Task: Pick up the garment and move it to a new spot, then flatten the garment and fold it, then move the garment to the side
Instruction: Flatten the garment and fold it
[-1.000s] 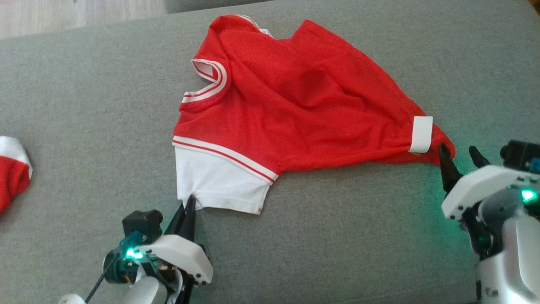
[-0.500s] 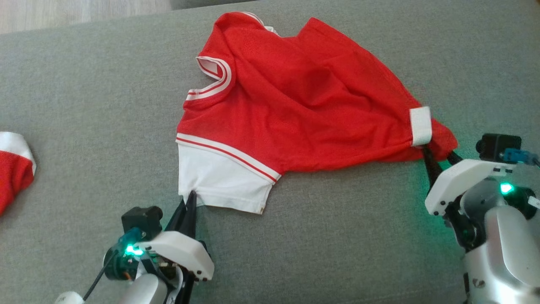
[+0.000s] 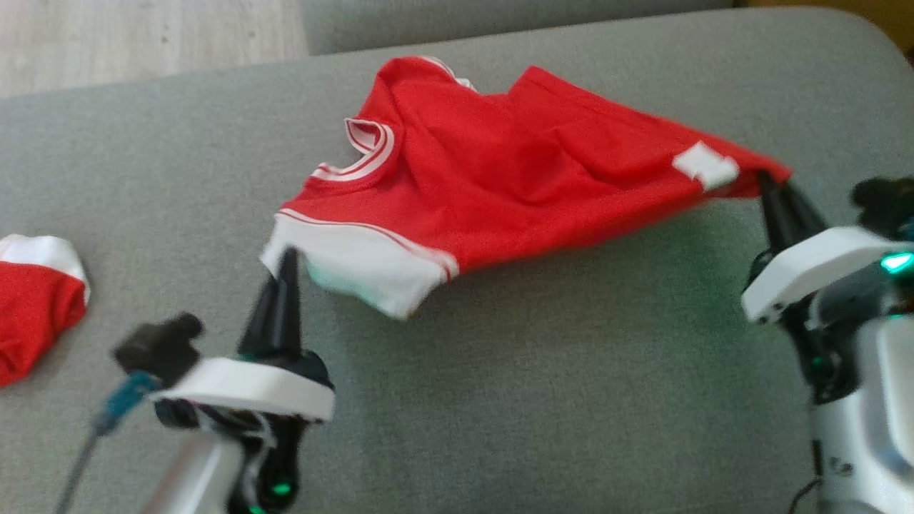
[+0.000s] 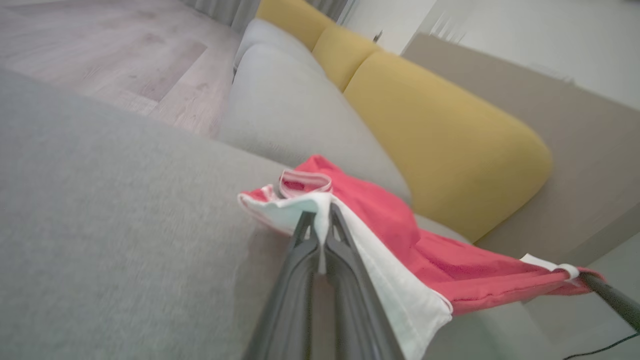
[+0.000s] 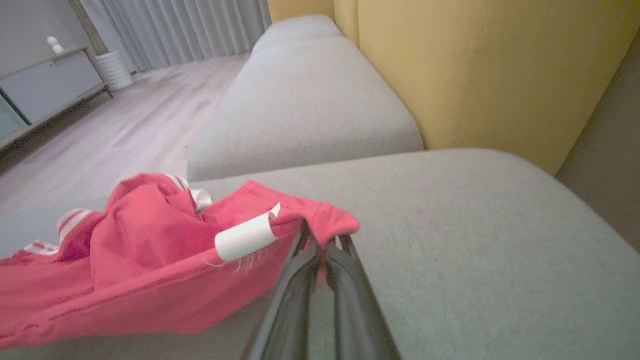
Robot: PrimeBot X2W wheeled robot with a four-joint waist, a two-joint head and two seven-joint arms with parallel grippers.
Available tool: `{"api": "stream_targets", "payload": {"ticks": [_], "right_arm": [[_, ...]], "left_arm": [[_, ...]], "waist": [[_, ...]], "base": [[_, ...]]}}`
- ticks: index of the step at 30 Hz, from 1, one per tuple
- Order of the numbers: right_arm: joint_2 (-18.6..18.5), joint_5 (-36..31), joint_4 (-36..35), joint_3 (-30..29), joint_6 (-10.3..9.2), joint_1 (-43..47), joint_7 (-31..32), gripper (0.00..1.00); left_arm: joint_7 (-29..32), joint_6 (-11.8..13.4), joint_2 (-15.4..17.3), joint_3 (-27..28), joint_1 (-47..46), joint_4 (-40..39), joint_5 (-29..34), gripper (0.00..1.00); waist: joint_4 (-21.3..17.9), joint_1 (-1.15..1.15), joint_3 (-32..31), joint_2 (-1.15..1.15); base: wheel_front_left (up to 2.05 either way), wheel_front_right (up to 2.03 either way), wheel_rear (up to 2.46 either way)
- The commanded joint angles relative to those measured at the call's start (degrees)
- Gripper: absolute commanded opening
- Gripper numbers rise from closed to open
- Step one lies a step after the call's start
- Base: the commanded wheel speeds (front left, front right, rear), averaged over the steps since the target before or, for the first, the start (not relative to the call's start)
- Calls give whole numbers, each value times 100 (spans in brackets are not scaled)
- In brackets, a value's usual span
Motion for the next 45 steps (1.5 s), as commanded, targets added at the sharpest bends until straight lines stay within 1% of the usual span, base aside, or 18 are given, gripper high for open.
{"api": "stream_targets", "payload": {"ticks": [1,4,7,12,14,16,18,20,22,25,29,31,32,35,38,42,43,45], "right_arm": [[-120,79,-388,116,44,-178,45,0],[-204,263,-963,111,44,-135,275,0],[-266,444,-1590,51,44,-156,492,0],[-387,644,-2558,-69,44,-409,880,0],[-436,705,-2766,-110,44,-595,1051,0],[-483,771,-2781,-106,44,-831,1206,0],[-487,914,-2570,-93,44,-1158,1306,0],[-514,1008,-2168,-31,44,-1585,1307,0],[-527,1043,-1621,107,44,-2084,1181,0],[-413,1129,-658,370,44,-2929,778,0],[-377,1067,501,700,44,-4103,-297,0],[-367,1030,988,766,44,-4592,-923,0],[-387,1009,1388,787,44,-4992,-1438,0],[-493,1049,1764,919,44,-5426,-2015,0],[-640,1090,2035,1018,44,-5603,-2451,0],[-799,1077,2330,1246,44,-5441,-2602,0],[-842,1090,2418,1341,44,-5345,-2626,0],[-924,1145,2606,1500,44,-5103,-2681,0]], "left_arm": [[-21,-70,115,316,-233,-361,-110,0],[192,-199,263,526,-425,-954,-409,0],[492,-236,389,739,-691,-1558,-739,0],[1083,-12,488,1021,-1303,-2429,-1230,0],[1347,73,578,1074,-1609,-2552,-1337,0],[1530,126,671,1105,-1929,-2479,-1346,0],[1603,130,725,1136,-2268,-2204,-1314,0],[1532,121,668,1223,-2603,-1748,-1330,0],[1382,76,699,1284,-2994,-1197,-1169,0],[985,-60,768,1306,-3714,-319,-763,0],[238,-438,906,1219,-4771,706,-130,0],[-212,-582,885,1250,-5262,1079,55,0],[-630,-729,855,1233,-5729,1307,240,0],[-1082,-952,805,1132,-6253,1459,518,0],[-1265,-1085,763,1092,-6406,1444,740,0],[-1324,-1197,749,1009,-6124,1285,981,0],[-1331,-1228,759,955,-5942,1220,1085,0],[-1337,-1256,646,1021,-5417,1040,1180,0]], "waist": [[53,0,-102,0],[111,0,-256,0],[153,0,-353,0],[207,0,-364,0],[221,0,-291,0],[226,0,-166,0],[220,0,18,0],[190,0,247,0],[136,0,518,0],[18,0,886,0],[-142,0,1129,0],[-187,0,1131,0],[-184,0,1120,0],[-131,0,1051,0],[-55,0,1003,0],[42,0,1060,0],[76,0,1095,0],[148,0,1154,0]], "base": [[0,0,0],[0,0,0],[0,0,0],[0,0,0],[0,0,0],[0,0,0],[0,0,0],[0,0,0],[0,0,0],[0,0,0],[0,0,0],[0,0,0],[0,0,0],[0,0,0],[0,0,0],[0,0,0],[0,0,0],[0,0,0]]}}
